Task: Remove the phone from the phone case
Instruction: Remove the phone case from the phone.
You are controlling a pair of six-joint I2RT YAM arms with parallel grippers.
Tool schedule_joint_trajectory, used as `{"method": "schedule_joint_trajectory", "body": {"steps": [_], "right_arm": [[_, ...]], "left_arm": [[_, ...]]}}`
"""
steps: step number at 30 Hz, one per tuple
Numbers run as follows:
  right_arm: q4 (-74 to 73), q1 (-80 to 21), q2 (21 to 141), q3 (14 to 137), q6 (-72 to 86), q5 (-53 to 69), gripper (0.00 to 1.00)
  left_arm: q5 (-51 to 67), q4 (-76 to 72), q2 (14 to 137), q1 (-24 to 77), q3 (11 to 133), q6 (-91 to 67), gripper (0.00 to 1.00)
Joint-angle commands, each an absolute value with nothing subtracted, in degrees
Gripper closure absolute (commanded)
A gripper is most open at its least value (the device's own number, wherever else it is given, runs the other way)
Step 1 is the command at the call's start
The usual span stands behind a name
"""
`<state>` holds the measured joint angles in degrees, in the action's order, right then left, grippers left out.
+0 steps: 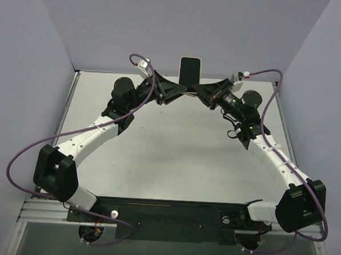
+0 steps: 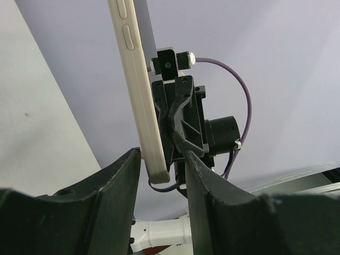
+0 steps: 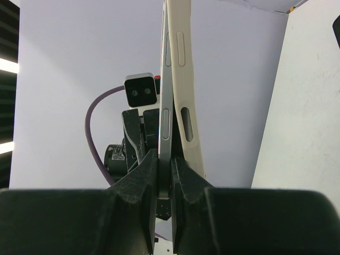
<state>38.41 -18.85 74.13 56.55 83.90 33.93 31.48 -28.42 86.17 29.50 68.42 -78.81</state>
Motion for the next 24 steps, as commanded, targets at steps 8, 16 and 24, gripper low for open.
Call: {"method": "schedule_joint_trajectory", "body": {"steps": [8,16,24], "right_arm": [[45.10,-20.48,69.96,58.09,80.34,36.82,1.00],[42.88,-20.92,72.23,59.76,78.22,37.26,0.84],[46.31,-22.15,76.55,63.63,81.37,37.70,0.98]], "left_arm": [[32.25,-35.59,85.96,28.83,69.96,-79.71,0.93],[38.40,-48.58,89.03,29.62,69.61,-88.23,1.00],[43.77,-47.90,90.44,31.03,72.86,-86.84,1.00]]}}
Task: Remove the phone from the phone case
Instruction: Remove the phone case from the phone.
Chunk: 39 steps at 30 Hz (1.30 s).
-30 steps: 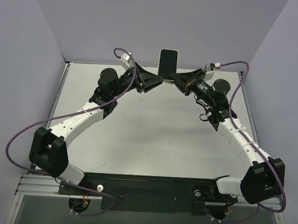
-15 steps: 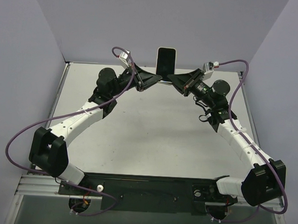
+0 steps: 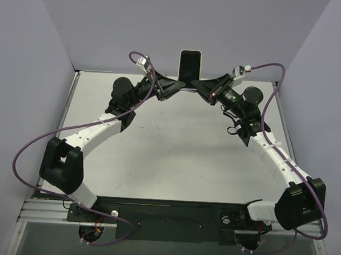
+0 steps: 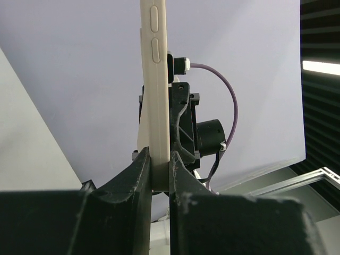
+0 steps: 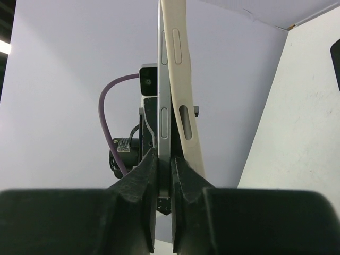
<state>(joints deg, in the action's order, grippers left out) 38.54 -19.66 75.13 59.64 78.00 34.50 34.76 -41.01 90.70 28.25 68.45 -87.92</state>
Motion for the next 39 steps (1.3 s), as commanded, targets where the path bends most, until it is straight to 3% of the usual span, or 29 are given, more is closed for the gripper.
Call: {"method": "schedule_joint_trajectory", "body": {"steps": [1,7,10,14,17,24,33,39], "right_arm": [[46.67,-22.24,76.64,63.46,82.34,38.23,1.00],[60.37,-21.71,75.68,59.86,100.00,40.34,1.00],[62.40,-21.97,74.97,59.59,104.41,40.96,1.00],[62.22,-22.85,74.36,58.98,106.43,41.48,1.00],[65.28,-22.33,74.62,57.05,108.88,40.79,1.00],[70.48,-21.62,76.37,55.29,111.53,39.82,1.00],[72.86,-21.44,78.40,55.46,114.35,38.67,1.00],[68.82,-21.97,78.05,55.99,112.59,39.38,1.00]], "left_arm": [[44.90,-48.34,90.27,30.59,72.77,-84.40,1.00],[46.05,-53.79,84.64,26.20,65.93,-64.19,1.00],[52.10,-59.30,85.42,26.01,65.83,-58.54,1.00],[60.72,-79.58,92.88,26.02,70.38,-73.84,1.00],[60.82,-94.01,98.59,25.75,73.56,-85.49,1.00],[58.28,-90.12,97.40,26.19,72.60,-85.61,1.00],[54.23,-70.24,86.93,26.72,64.95,-62.34,1.00],[54.14,-68.55,85.17,26.89,65.30,-60.47,0.96]]}}
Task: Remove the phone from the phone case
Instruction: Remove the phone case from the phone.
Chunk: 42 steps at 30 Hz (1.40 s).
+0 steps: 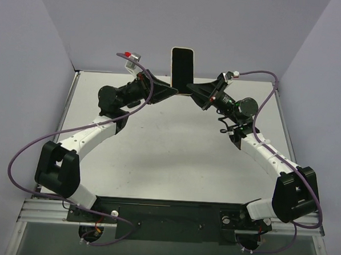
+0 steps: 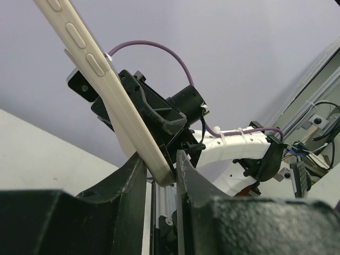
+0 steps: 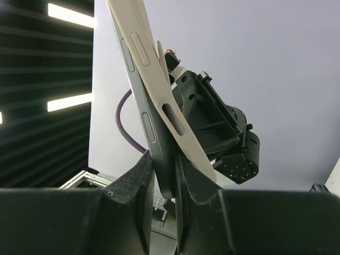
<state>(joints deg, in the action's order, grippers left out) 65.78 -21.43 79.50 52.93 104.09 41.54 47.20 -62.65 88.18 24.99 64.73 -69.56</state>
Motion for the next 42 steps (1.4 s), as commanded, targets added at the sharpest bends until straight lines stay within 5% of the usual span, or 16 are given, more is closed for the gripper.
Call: {"method": "schedule_joint_trajectory", "body": {"steps": [1,13,28,36,40,42], "right_arm": [[68.73,-22.06,78.05,55.81,112.50,39.46,1.00],[66.62,-23.11,77.70,55.81,111.53,39.55,1.00],[69.08,-25.22,79.80,55.37,114.34,40.34,1.00],[66.03,-26.02,78.32,56.08,111.03,40.43,1.00],[68.44,-25.31,77.78,55.72,111.87,38.50,1.00],[73.19,-25.14,78.92,55.99,114.34,37.45,1.00]], "left_arm": [[54.40,-68.64,85.08,26.98,65.30,-60.38,0.92],[53.35,-65.66,82.71,27.16,63.72,-55.64,0.75],[68.37,-66.89,82.97,27.68,67.67,-51.95,0.85],[64.34,-49.41,81.04,27.51,68.56,-37.53,0.92],[62.06,-50.63,78.41,27.60,64.52,-38.67,0.84],[59.07,-47.05,76.04,27.51,62.06,-37.80,0.69]]}}
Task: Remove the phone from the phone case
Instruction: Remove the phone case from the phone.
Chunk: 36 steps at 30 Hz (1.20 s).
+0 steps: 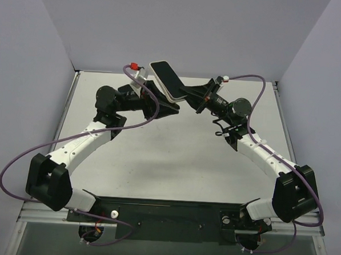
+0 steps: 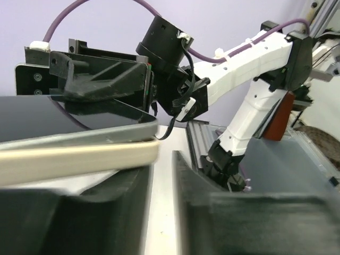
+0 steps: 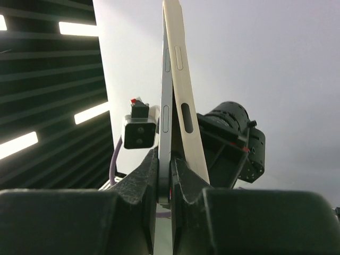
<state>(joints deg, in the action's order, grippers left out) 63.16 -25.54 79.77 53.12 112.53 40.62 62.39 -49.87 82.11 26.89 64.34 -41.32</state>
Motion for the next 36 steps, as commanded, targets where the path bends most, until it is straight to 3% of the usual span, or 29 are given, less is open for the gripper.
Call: {"method": "schedule_joint_trajectory", "body": {"steps": [1,2,4,10,14,31,36], "right_arm": [[72.95,-24.79,78.58,55.81,113.65,37.09,1.00],[71.56,-24.44,78.14,55.72,112.60,36.57,1.00],[68.13,-23.73,76.56,55.63,109.26,36.30,1.00],[65.56,-23.12,74.88,55.90,107.14,34.89,1.00],[66.53,-23.20,74.80,55.55,107.40,34.63,1.00],[65.39,-23.73,73.39,54.58,105.91,34.54,1.00],[65.30,-23.99,72.95,54.41,105.47,34.54,1.00]], "left_arm": [[56.89,-46.15,75.33,27.51,61.35,-37.44,0.51],[54.34,-45.45,73.32,27.51,59.61,-37.79,0.37],[50.12,-45.09,70.60,28.03,56.53,-38.75,0.25],[32.11,-42.20,65.75,30.50,51.94,-42.18,0.21],[26.29,-40.95,66.53,30.67,53.08,-47.00,0.17],[22.50,-47.90,72.51,31.82,55.55,-54.14,0.14],[21.80,-45.45,73.65,31.90,57.30,-54.32,0.19]]}}
